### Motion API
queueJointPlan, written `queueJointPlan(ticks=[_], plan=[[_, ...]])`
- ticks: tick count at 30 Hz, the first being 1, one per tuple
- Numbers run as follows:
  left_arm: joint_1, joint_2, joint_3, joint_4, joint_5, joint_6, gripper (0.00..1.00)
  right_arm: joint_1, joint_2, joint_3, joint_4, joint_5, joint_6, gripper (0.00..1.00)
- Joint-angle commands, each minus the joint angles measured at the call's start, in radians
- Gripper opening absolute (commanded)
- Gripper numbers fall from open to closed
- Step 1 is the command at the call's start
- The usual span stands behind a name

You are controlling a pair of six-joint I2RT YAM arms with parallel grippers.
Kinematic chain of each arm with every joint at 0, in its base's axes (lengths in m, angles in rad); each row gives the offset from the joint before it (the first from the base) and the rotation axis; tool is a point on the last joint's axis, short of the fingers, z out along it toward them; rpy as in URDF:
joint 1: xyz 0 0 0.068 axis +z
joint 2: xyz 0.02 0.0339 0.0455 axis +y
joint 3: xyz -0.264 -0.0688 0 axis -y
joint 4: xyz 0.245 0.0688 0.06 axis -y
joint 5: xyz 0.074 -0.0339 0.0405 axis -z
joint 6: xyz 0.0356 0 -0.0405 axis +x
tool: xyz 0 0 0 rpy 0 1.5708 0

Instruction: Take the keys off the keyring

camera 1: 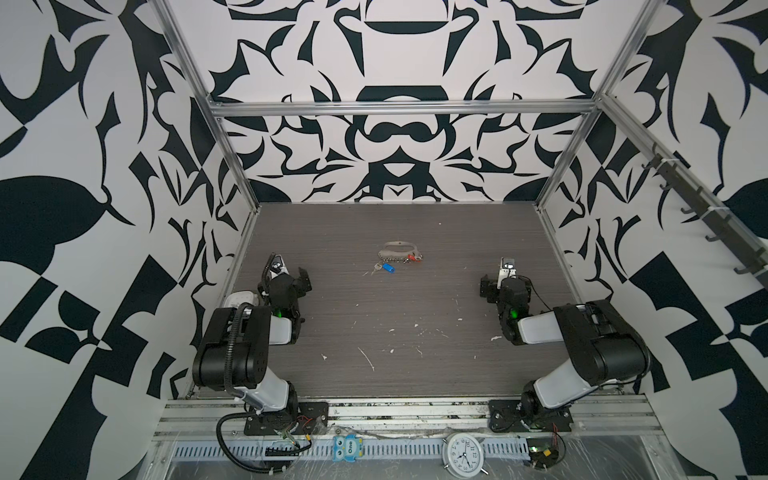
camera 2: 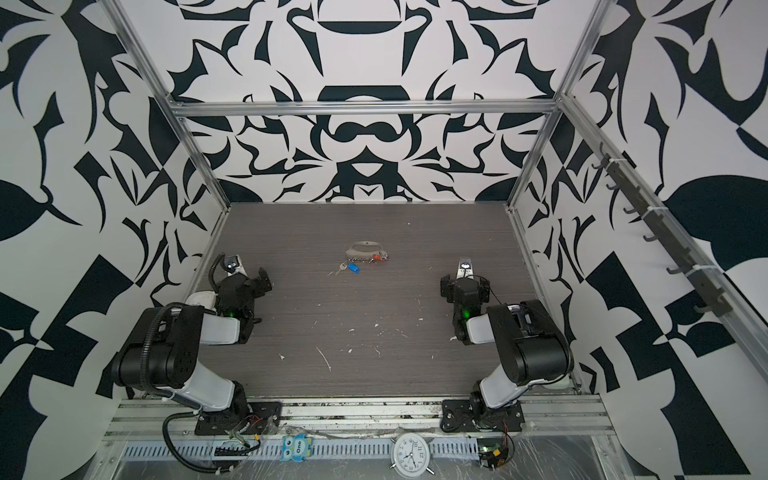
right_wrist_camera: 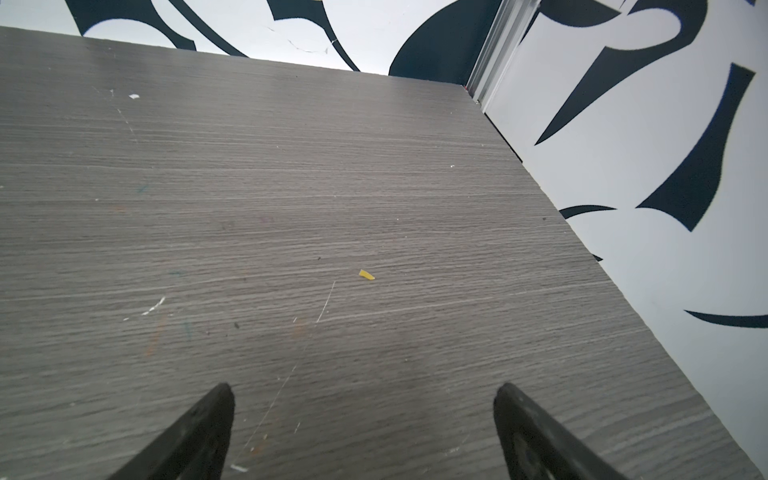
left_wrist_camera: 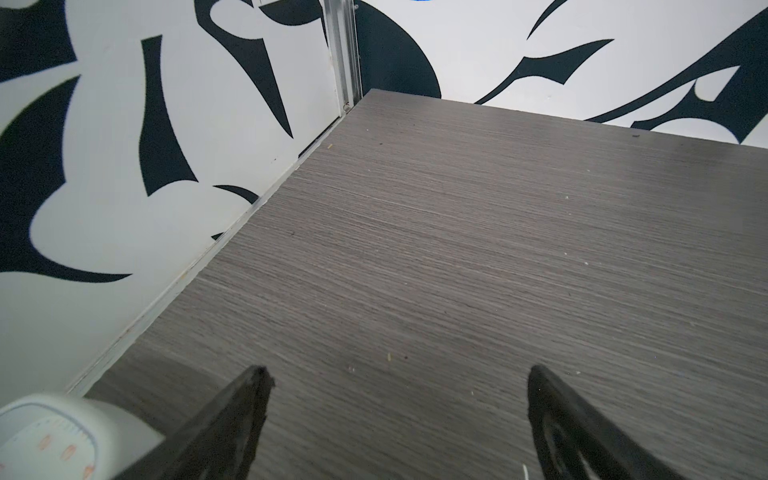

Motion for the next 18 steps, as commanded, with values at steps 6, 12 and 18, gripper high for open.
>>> queueJointPlan(ticks=[6,12,18], plan=[[0.004,-0.001,0.011,0.022,0.000,-0.010,0.99,0.001,-0.018,0.012,0.043,-0.001,-0.001,1.00],[0.004,0.000,0.012,0.021,0.001,-0.010,0.99,0.002,-0.018,0.013,0.044,-0.004,-0.004,1.00],[0.004,-0.006,0.008,0.034,-0.020,-0.007,0.99,-0.001,-0.024,0.009,0.059,0.003,0.005,1.00]])
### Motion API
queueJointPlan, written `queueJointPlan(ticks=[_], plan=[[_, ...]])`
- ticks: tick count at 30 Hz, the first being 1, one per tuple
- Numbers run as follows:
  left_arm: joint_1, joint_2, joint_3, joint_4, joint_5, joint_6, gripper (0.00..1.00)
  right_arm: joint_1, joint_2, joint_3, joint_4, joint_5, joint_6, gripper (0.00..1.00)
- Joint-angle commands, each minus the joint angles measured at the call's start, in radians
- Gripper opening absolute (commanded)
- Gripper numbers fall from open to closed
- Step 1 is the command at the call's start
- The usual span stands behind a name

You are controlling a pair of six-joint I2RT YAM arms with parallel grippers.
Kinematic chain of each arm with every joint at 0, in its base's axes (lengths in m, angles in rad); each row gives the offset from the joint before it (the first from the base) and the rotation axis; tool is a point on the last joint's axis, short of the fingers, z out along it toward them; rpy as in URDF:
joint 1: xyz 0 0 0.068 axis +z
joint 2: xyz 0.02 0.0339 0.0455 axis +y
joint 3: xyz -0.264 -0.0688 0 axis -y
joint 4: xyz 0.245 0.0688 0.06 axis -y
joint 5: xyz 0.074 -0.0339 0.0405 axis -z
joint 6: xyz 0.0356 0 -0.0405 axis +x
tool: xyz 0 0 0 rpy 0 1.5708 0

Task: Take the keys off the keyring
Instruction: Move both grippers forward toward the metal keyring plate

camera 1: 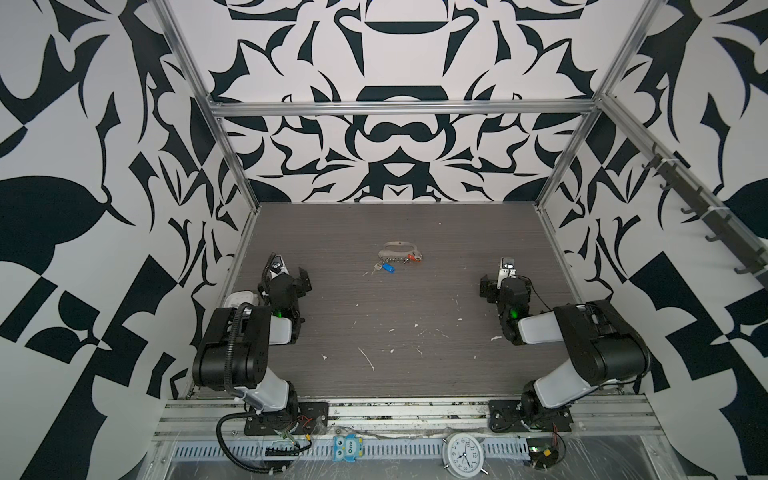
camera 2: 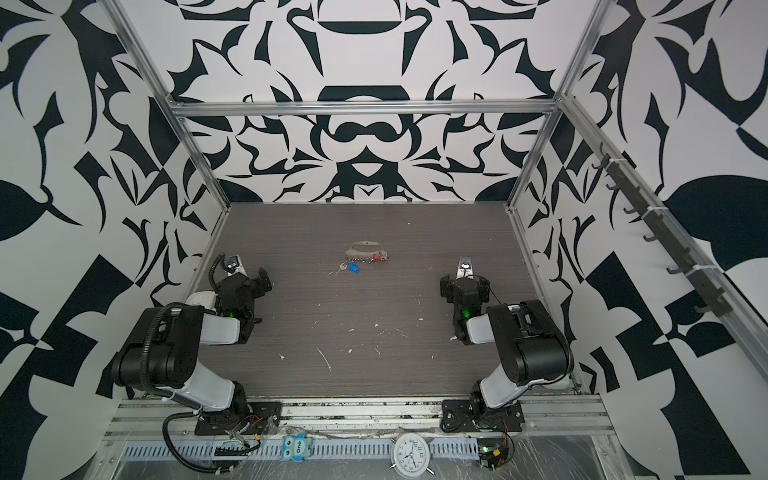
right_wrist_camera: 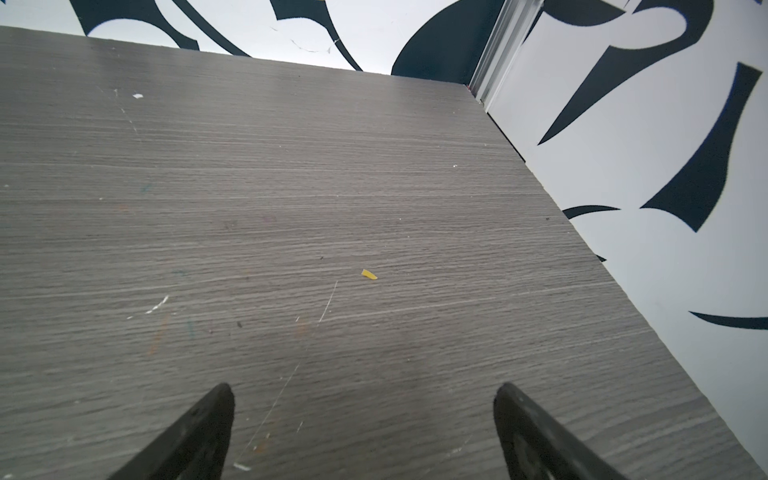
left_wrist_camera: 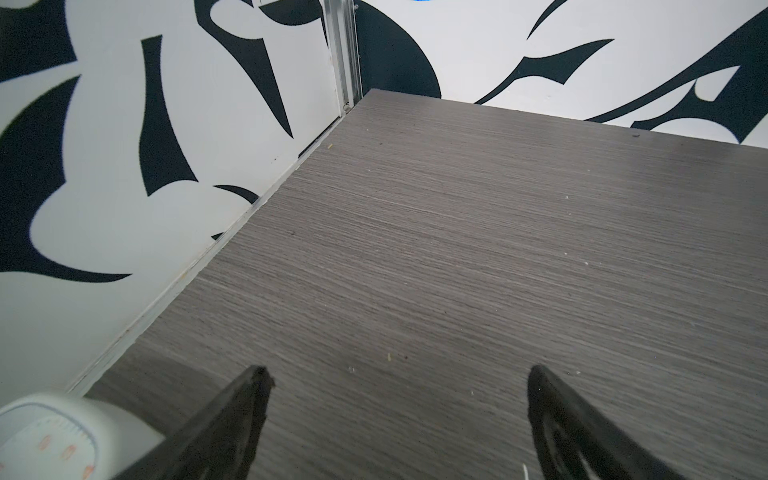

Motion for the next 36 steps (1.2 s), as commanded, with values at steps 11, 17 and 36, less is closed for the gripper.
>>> queueJointPlan(ticks=[11,17,36], plan=[[0.009,-0.327,0.200,-0.483,-0.010,-0.129,0.99,0.191,-0.246,0.274,-0.523,0.259,0.008,1.00],[0.011,-0.479,0.235,-0.562,-0.056,-0.549,0.99,0.208,-0.292,0.428,-0.867,0.319,0.562,0.99],[0.086,-0.703,0.133,-0.739,0.371,-1.028,1.00,0.250,0.041,0.691,-0.856,-0.379,0.437,0.75]])
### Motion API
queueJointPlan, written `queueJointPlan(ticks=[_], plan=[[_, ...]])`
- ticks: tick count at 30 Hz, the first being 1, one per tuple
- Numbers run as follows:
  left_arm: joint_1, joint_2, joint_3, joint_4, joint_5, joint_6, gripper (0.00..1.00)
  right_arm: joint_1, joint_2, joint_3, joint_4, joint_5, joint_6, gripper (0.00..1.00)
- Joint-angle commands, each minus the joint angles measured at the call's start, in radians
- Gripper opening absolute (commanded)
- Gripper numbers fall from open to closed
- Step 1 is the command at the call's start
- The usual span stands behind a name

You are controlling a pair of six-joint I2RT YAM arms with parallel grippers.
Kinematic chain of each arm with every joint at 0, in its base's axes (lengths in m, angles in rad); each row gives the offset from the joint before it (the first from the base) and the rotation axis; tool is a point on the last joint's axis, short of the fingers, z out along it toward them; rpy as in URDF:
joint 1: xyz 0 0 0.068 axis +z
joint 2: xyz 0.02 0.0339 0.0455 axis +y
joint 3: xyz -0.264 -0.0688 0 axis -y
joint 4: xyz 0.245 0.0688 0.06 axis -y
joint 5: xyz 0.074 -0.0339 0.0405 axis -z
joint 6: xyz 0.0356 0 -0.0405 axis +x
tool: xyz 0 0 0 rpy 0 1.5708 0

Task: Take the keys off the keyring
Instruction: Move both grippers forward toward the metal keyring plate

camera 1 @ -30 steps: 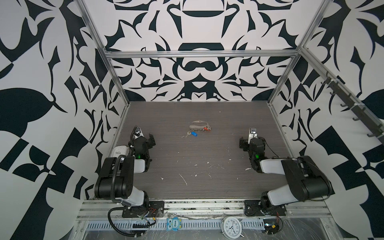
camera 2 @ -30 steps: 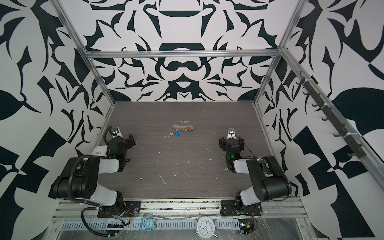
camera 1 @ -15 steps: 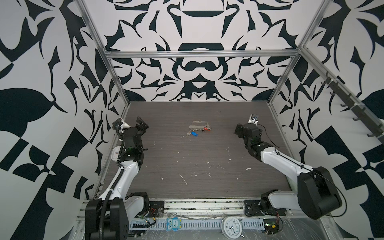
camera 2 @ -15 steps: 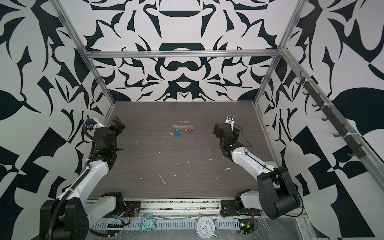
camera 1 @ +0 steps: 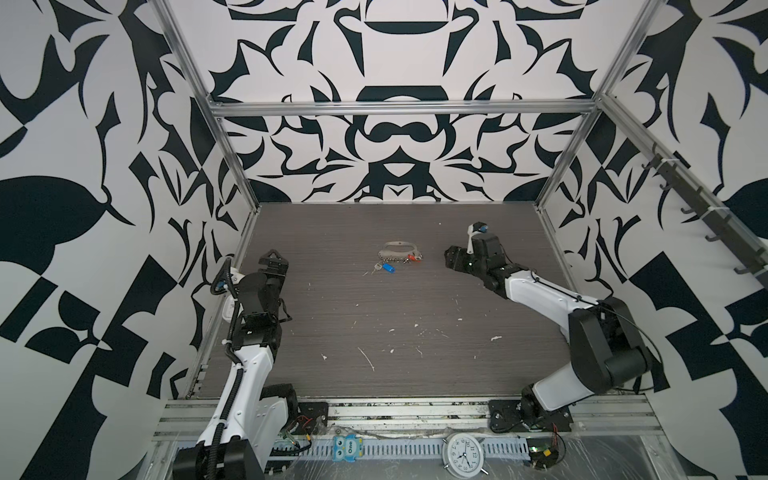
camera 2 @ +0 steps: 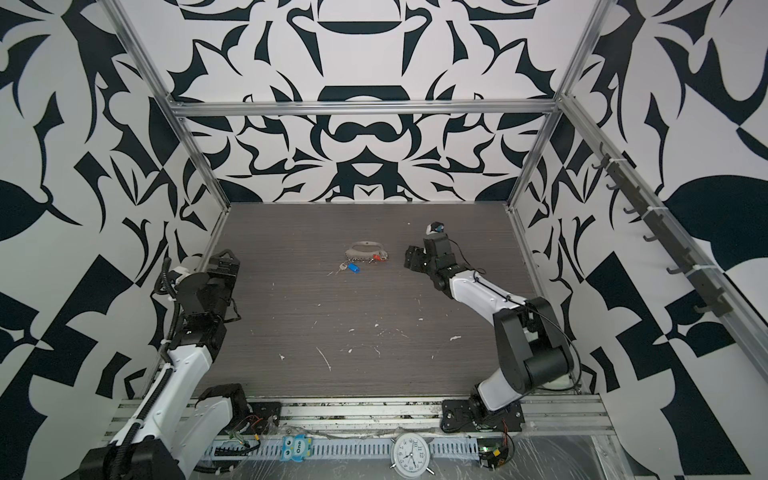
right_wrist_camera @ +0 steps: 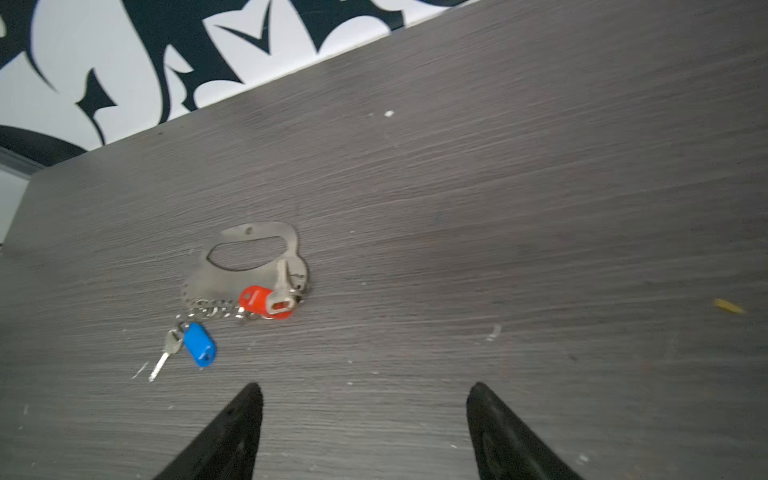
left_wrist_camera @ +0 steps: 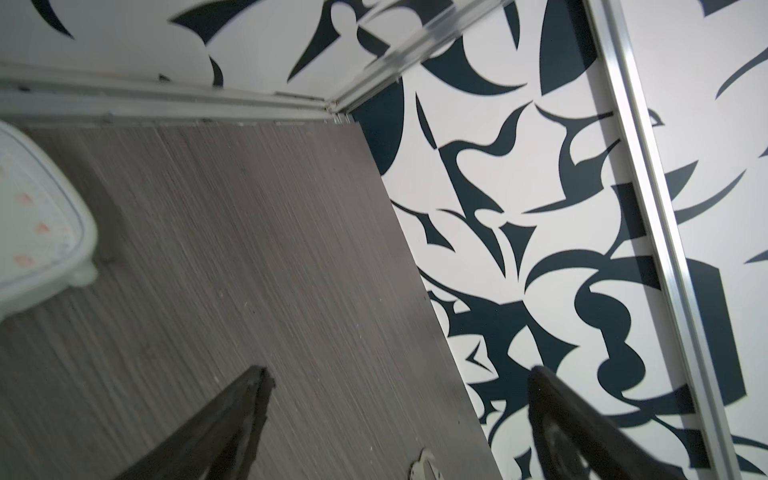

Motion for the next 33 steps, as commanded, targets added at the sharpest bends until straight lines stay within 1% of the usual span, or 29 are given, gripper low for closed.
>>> queueJointPlan(ticks=[1,3,5,6,7,8,9,12,15,17,20,22,24,26,28,31,33], plan=[[0.003,0.013,0.036,-0.015,0.194,-0.009,0.98,0.035,0.070,0.099,-0.011,-0.031,-0.047,0.73],[0.003,0.046,0.048,0.002,0.290,0.020,0.93,0.045,0.125,0.143,-0.016,-0.040,-0.048,0.71],[-0.001,0.085,0.047,0.042,0.373,0.022,0.89,0.051,0.178,0.189,-0.023,-0.060,-0.050,0.67],[-0.004,0.106,0.044,0.064,0.410,0.022,0.87,0.052,0.203,0.209,-0.021,-0.076,-0.056,0.62],[-0.009,0.126,0.041,0.079,0.439,0.021,0.86,0.054,0.226,0.232,-0.021,-0.088,-0.052,0.61],[-0.017,0.143,0.039,0.089,0.461,0.020,0.86,0.055,0.246,0.248,-0.015,-0.105,-0.047,0.58],[-0.030,0.161,0.039,0.101,0.479,0.026,0.81,0.058,0.266,0.267,-0.010,-0.109,-0.043,0.53],[-0.078,0.198,0.047,0.100,0.496,0.061,0.76,0.076,0.307,0.307,-0.009,-0.046,-0.009,0.51],[-0.157,0.237,0.064,0.098,0.480,0.121,0.74,0.077,0.359,0.356,-0.017,-0.036,0.028,0.50],[-0.234,0.268,0.094,0.065,0.422,0.190,0.71,0.079,0.388,0.391,-0.037,-0.034,0.037,0.47],[-0.333,0.345,0.186,-0.009,0.359,0.300,0.67,0.080,0.401,0.402,-0.036,-0.029,0.045,0.47],[-0.390,0.433,0.265,-0.060,0.312,0.378,0.63,0.079,0.397,0.393,-0.030,-0.021,0.051,0.47],[-0.428,0.526,0.338,-0.097,0.273,0.430,0.58,0.081,0.390,0.378,-0.020,-0.016,0.059,0.47],[-0.452,0.620,0.416,-0.135,0.259,0.468,0.54,0.080,0.394,0.381,-0.030,-0.016,0.064,0.47],[-0.480,0.718,0.497,-0.165,0.254,0.512,0.51,0.080,0.394,0.381,-0.041,-0.014,0.066,0.47],[-0.521,0.836,0.603,-0.226,0.205,0.585,0.50,0.080,0.383,0.366,-0.040,-0.014,0.067,0.47],[-0.538,0.892,0.654,-0.248,0.194,0.623,0.48,0.080,0.379,0.364,-0.040,-0.025,0.065,0.47]])
